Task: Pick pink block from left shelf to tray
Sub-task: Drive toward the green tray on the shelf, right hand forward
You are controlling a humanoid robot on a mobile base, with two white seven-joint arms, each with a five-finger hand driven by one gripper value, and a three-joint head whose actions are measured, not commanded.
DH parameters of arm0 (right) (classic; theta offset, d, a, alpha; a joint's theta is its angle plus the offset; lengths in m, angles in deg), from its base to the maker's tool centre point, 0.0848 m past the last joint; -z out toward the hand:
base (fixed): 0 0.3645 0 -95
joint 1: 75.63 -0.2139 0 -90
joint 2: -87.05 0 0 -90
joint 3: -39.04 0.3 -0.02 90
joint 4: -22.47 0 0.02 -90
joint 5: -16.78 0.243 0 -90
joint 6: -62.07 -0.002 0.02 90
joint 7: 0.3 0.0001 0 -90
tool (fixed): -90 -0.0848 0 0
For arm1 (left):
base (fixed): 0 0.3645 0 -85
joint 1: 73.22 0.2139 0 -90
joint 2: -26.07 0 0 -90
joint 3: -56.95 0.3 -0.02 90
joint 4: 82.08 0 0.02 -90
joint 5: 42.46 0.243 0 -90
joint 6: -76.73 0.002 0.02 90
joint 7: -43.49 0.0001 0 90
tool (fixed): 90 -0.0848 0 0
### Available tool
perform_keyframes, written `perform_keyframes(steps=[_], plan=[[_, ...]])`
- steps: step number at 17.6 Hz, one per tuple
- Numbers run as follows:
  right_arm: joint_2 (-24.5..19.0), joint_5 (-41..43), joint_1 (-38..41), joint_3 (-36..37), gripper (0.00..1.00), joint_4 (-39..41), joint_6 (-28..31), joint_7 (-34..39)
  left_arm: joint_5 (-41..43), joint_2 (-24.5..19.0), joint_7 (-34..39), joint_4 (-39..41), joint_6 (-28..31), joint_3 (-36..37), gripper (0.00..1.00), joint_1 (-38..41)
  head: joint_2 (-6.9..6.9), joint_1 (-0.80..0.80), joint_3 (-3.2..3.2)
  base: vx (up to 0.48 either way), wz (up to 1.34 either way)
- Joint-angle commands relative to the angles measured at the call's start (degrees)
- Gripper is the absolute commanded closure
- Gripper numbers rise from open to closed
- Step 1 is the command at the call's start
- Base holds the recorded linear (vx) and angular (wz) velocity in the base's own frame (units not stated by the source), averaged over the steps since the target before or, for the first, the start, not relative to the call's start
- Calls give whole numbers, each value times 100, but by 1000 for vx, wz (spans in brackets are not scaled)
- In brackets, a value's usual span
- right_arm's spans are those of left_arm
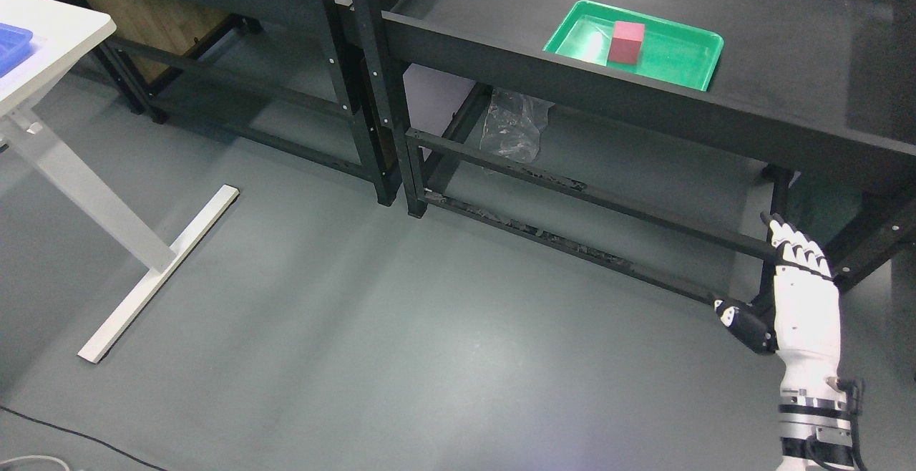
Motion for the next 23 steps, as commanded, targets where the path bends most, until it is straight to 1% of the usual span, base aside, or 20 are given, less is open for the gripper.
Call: perform_keyframes(steps=[1, 11, 14, 17, 19, 23], plan=[[-131, -29, -29, 10, 2, 0, -1, -2, -44, -100, 0, 100, 4, 0, 0, 0, 0, 0, 0, 278, 0], [-140, -29, -29, 10, 2, 0, -1, -2, -44, -100, 0, 100, 4, 0, 0, 0, 0, 0, 0, 308, 71], [-158, 41, -29, 28, 2, 0, -10, -98, -44, -100, 0, 100, 4, 0, 0, 0, 0, 0, 0, 279, 76], [-157, 190, -38, 10, 2, 0, -202, -344, -44, -100, 0, 100, 4, 0, 0, 0, 0, 0, 0, 290, 93], [-184, 199, -47, 10, 2, 0, -317, -354, -44, -100, 0, 100, 4, 0, 0, 0, 0, 0, 0, 289, 90], [-175, 199, -56, -25, 2, 0, -256, -240, -44, -100, 0, 100, 4, 0, 0, 0, 0, 0, 0, 279, 82]])
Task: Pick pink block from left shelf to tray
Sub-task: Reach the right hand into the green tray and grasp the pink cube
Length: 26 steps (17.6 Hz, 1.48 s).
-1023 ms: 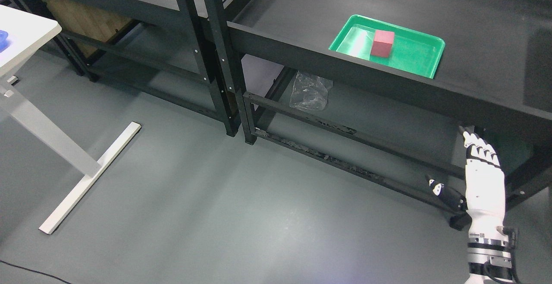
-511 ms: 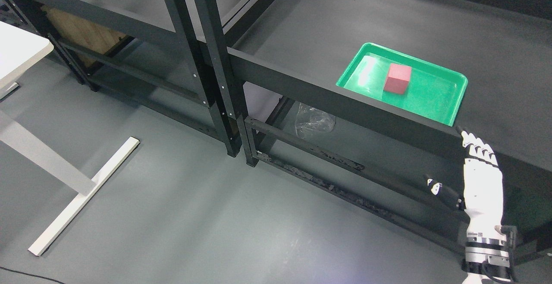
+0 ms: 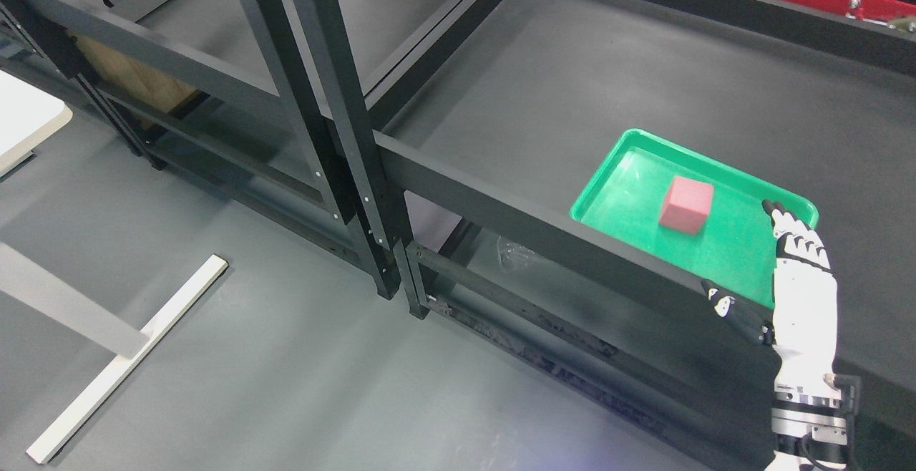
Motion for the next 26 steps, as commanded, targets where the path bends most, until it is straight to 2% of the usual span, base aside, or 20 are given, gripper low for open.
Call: perform_keyframes(steps=[1, 3, 8, 12, 15, 21, 24, 26], plan=[[-2, 42, 18, -18, 2, 0, 31, 153, -44, -100, 0, 100, 4, 0, 0, 0, 0, 0, 0, 241, 31], [33, 42, 62, -18, 2, 0, 40, 389, -44, -100, 0, 100, 4, 0, 0, 0, 0, 0, 0, 235, 15], [103, 33, 88, -18, 2, 0, 277, 1716, -44, -100, 0, 100, 4, 0, 0, 0, 0, 0, 0, 212, 0], [217, 33, 114, -27, 2, 0, 277, 1998, -44, -100, 0, 100, 4, 0, 0, 0, 0, 0, 0, 190, 0], [419, 24, 158, -27, 2, 0, 338, 2674, -44, -100, 0, 100, 4, 0, 0, 0, 0, 0, 0, 147, 0], [613, 7, 237, -27, 2, -9, 645, 2991, -44, -100, 0, 100, 4, 0, 0, 0, 0, 0, 0, 83, 1], [631, -2, 246, -27, 7, -18, 760, 3089, -44, -100, 0, 100, 4, 0, 0, 0, 0, 0, 0, 32, 0], [631, 7, 246, -27, 17, -18, 761, 3089, -44, -100, 0, 100, 4, 0, 0, 0, 0, 0, 0, 10, 0]])
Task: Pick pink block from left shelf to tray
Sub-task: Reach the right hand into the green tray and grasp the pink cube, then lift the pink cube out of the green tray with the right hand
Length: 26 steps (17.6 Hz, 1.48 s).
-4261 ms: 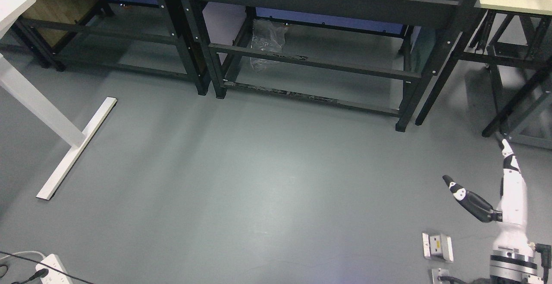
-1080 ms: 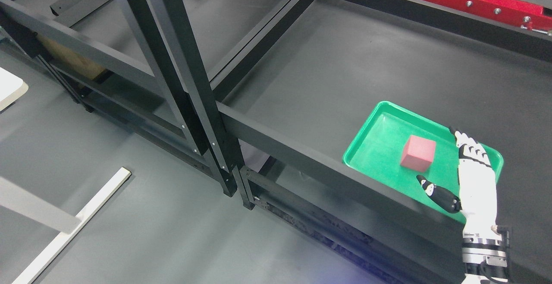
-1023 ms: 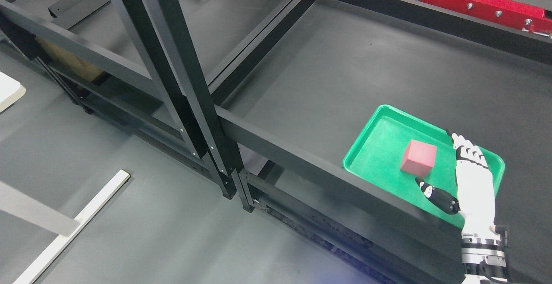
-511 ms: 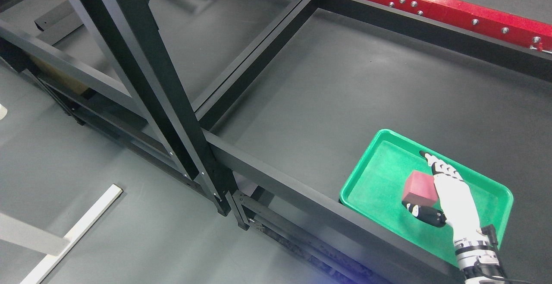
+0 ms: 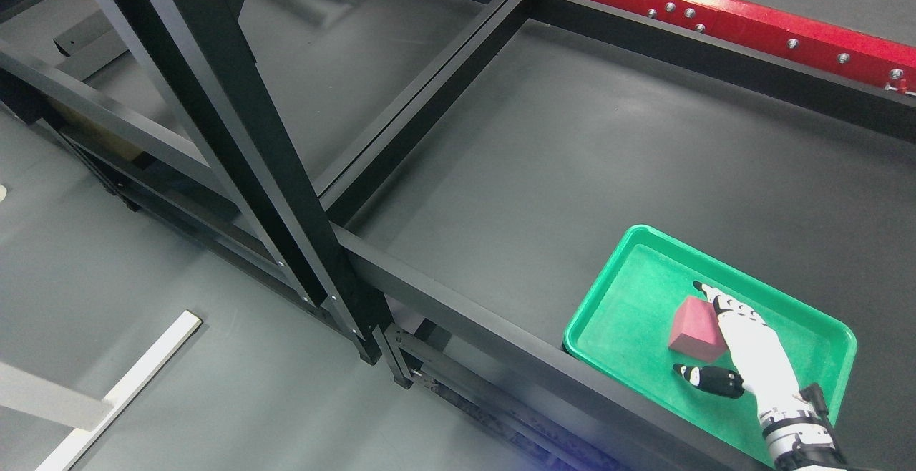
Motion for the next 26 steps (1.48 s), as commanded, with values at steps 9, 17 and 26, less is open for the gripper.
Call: perform_keyframes(steps=[9, 17, 26], plan=[[153, 41, -52, -26, 79, -37, -25, 28, -44, -100, 0, 100, 4, 0, 0, 0, 0, 0, 0, 0, 0], [-75, 611, -113, 517, 98, -2, -1043, -988, -44, -100, 0, 100, 4, 0, 0, 0, 0, 0, 0, 0, 0], [-330, 1095, -78, 835, 96, -2, -1378, -2459, -44, -100, 0, 100, 4, 0, 0, 0, 0, 0, 0, 0, 0]])
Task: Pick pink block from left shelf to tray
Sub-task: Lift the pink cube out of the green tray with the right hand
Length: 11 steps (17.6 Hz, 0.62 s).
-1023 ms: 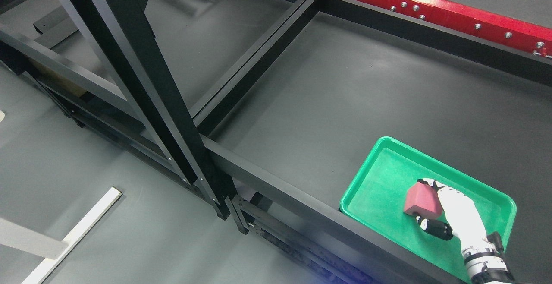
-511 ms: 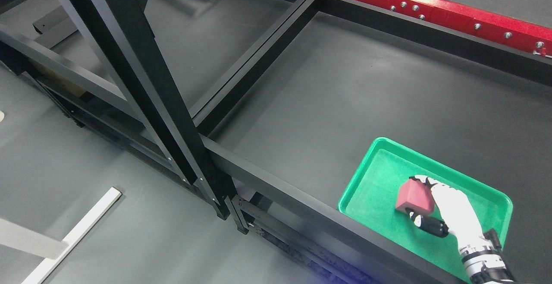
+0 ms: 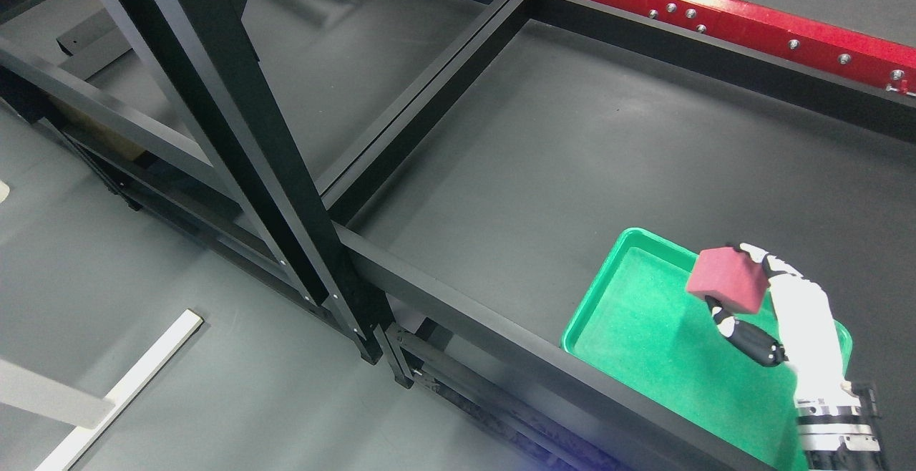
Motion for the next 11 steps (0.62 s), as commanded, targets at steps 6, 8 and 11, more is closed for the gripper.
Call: perform_keyframes(steps=[6, 8, 11], plan=[[-211, 404, 55, 318, 97, 9, -52, -694, -44, -100, 0, 100, 4, 0, 0, 0, 0, 0, 0, -12, 15], [-193, 404, 82, 318, 97, 9, -52, -694, -44, -100, 0, 100, 4, 0, 0, 0, 0, 0, 0, -26, 73], [-193, 404, 126, 309, 97, 9, -61, -694, -44, -100, 0, 100, 4, 0, 0, 0, 0, 0, 0, -36, 161]])
